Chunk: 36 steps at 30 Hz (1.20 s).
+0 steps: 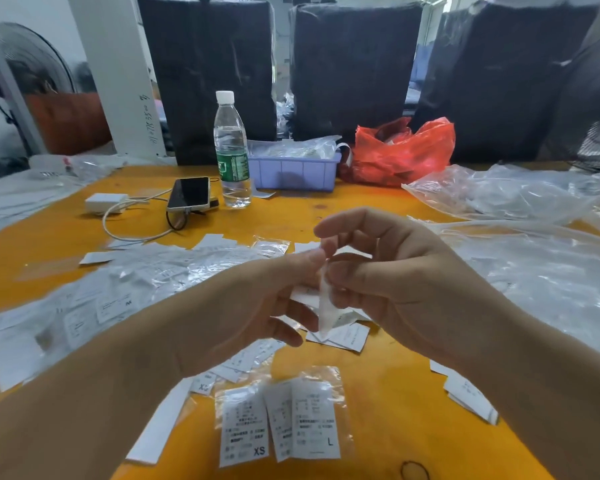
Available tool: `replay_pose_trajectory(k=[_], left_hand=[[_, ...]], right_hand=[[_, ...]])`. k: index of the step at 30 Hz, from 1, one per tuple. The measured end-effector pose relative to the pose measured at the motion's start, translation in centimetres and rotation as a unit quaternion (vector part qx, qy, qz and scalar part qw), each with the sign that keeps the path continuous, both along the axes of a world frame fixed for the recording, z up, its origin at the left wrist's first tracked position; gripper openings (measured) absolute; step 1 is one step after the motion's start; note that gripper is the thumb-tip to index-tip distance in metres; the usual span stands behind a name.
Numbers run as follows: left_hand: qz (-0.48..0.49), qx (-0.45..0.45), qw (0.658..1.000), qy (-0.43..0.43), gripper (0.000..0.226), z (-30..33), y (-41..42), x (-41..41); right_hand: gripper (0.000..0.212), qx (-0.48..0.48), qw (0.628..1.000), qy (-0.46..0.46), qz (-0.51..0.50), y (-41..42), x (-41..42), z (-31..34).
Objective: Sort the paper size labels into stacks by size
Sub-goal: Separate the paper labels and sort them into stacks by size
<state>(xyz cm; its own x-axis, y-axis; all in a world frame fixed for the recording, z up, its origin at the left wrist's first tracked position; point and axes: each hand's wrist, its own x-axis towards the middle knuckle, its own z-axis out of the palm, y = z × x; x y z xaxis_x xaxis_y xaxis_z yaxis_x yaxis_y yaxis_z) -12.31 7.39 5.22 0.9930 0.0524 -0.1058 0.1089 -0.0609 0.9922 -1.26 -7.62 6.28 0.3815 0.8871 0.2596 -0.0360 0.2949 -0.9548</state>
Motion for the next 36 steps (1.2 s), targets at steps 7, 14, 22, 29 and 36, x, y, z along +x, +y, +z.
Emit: replay_pose_trajectory(k=[7,14,22,29,36], left_hand=[[0.026,-0.004,0.999,-0.041,0.060,-1.3,2.1,-0.6],[0.192,0.017,0.978,-0.080,0.019,-2.7,2.6,-0.6],[0.200,0.051,0.973,-0.107,0.018,-2.8,1.2,-0.9],[0.214,0.142,0.958,-0.127,0.040,-2.8,0.6,-1.3],[0.233,0.104,0.956,-0.146,0.044,-2.8,0.5,-1.3]], right_hand=[[0.042,-0.045,0.995,-0.062,-0.066,1.6,-1.5,-0.2],[0.035,-0.112,0.980,-0.058,-0.154,1.1,-0.7,-2.3],[0.031,-0.172,0.959,-0.200,-0.100,0.8,-1.6,-3.0],[0.017,-0.114,0.970,-0.148,-0.155,0.8,-1.2,-3.3],[0.023,-0.079,0.978,-0.129,-0.142,0.7,-1.3,-2.7]])
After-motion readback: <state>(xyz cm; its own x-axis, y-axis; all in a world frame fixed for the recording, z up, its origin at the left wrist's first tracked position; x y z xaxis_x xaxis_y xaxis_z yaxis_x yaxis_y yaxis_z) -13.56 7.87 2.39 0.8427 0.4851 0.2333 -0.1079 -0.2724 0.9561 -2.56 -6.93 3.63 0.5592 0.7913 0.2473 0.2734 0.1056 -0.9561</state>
